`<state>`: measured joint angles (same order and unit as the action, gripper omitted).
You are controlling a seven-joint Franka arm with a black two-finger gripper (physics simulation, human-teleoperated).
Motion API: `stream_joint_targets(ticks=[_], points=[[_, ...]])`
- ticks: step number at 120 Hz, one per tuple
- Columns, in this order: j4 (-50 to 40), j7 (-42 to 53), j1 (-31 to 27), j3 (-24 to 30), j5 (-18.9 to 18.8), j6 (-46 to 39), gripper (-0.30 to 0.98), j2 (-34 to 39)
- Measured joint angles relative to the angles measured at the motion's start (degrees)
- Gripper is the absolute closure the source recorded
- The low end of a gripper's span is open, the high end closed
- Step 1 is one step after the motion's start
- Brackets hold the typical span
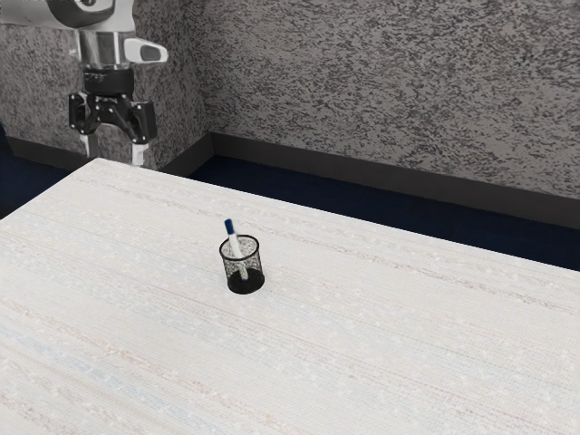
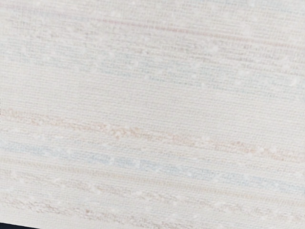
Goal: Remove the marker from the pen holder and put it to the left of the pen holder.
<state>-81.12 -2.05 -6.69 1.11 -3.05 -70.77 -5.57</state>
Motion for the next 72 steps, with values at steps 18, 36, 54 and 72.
stream_joint_targets(ticks=[18, 36, 54, 72], points=[[0.33, -0.84, 0.30, 0.26, -0.09, -8.08, 0.00, 0.08], [2.50, -12.26, 6.12, 1.39, -4.76, -13.54, 0.00, -6.69], [2.14, -25.05, 9.31, 1.20, -8.65, -24.02, 0.00, -18.02], [-1.68, -34.37, 9.22, 0.92, -9.64, -34.53, 0.00, -21.80]])
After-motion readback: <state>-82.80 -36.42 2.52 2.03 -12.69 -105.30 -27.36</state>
